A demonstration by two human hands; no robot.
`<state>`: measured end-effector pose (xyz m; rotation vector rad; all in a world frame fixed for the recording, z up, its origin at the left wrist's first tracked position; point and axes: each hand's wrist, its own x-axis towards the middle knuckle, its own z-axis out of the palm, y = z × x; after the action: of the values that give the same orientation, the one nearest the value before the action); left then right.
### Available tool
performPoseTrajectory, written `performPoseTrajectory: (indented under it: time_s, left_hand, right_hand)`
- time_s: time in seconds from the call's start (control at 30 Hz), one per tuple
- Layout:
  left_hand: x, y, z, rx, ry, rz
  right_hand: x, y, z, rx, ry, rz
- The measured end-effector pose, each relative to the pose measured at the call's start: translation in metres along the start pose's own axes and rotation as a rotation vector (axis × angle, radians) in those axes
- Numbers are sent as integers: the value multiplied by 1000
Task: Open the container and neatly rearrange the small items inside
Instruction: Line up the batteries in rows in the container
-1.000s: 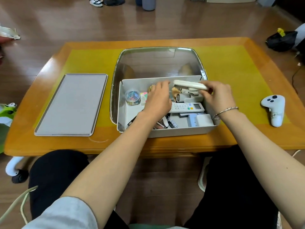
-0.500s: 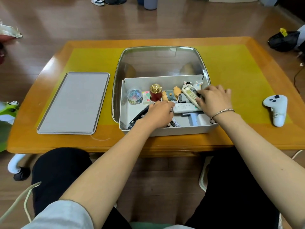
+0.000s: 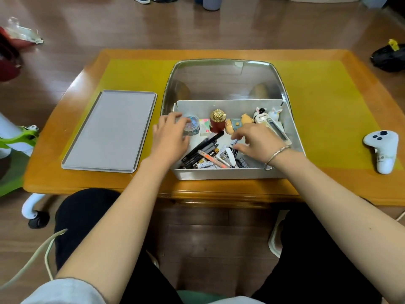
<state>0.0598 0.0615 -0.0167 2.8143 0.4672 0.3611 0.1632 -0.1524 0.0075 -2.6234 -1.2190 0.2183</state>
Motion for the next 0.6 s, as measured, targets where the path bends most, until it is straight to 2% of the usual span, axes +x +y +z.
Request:
performPoseTrajectory:
  time_s: [0.1, 0.17, 0.3, 0.47, 0.6]
  left_hand:
    - [-9, -10, 1, -154, -30, -129]
    - [-11, -14, 3, -237, -95, -190]
    - [-14, -12, 7, -206, -121, -224]
    - [-23, -7, 14, -157, -49, -264]
    - [-30, -2, 17, -217, -7, -280]
  right_hand:
    - [12, -18, 14, -80, -167, 42]
    - [20, -23, 23, -155, -219, 63]
    - [31, -29, 31, -314, -263, 40]
    - [29, -32, 36, -328, -249, 4]
    - [26, -33, 39, -347, -252, -18]
